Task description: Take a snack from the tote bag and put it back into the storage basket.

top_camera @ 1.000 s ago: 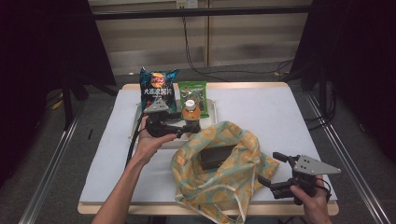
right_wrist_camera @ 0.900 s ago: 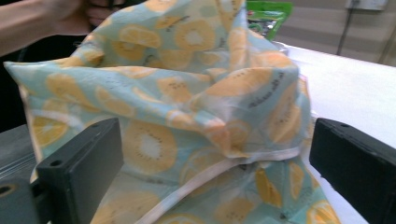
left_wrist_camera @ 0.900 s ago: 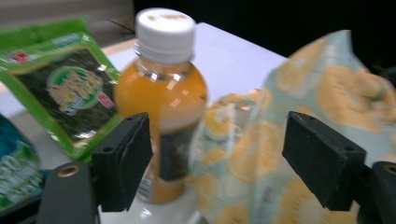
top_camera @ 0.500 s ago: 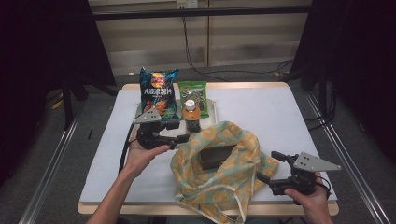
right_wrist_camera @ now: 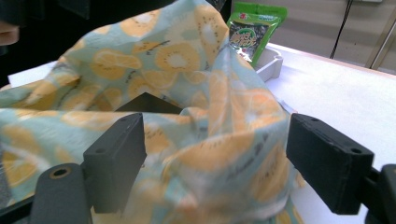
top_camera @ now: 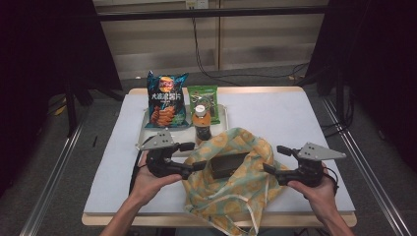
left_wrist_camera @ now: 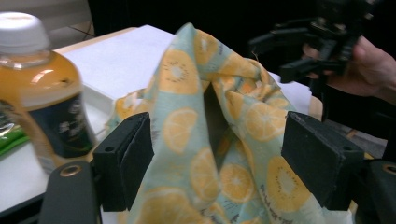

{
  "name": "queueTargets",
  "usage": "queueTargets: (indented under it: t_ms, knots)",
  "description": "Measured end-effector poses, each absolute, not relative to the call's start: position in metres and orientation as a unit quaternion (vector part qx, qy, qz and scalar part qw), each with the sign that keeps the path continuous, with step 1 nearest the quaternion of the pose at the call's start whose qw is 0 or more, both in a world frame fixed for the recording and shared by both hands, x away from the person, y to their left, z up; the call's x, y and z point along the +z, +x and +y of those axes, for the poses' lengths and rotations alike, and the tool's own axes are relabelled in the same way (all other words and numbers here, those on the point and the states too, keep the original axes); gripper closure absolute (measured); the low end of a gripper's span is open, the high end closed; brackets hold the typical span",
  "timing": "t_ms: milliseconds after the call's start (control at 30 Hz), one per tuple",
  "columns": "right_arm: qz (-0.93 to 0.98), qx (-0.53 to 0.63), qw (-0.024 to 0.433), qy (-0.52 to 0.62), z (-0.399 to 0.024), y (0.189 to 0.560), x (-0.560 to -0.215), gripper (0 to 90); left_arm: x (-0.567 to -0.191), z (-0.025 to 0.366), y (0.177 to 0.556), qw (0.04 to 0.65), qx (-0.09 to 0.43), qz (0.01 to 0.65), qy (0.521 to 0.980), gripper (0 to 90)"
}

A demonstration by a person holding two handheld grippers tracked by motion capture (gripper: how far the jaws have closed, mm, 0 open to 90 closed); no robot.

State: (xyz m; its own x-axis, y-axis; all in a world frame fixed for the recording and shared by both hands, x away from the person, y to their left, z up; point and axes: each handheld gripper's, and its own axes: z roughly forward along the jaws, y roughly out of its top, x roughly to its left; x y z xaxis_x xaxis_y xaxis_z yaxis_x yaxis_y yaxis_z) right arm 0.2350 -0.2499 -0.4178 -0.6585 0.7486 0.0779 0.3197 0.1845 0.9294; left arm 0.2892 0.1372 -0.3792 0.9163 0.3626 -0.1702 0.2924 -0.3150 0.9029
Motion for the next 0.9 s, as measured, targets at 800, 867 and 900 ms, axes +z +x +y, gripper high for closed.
queueTargets:
  t_ms: [800, 867, 900]
  knots:
    - [0.765, 0.492, 0.174, 0.377, -0.259, 0.243, -0.440, 89.0, -0.435, 0.123, 0.303, 0.485, 0.029, 0.226, 0.844, 88.5]
    - [0.769, 0.484, 0.175, 0.378, -0.264, 0.238, -0.441, 89.1, -0.436, 0.122, 0.303, 0.485, 0.027, 0.223, 0.845, 88.5]
    - [0.771, 0.481, 0.176, 0.378, -0.266, 0.236, -0.442, 89.1, -0.437, 0.121, 0.302, 0.485, 0.026, 0.222, 0.846, 88.5]
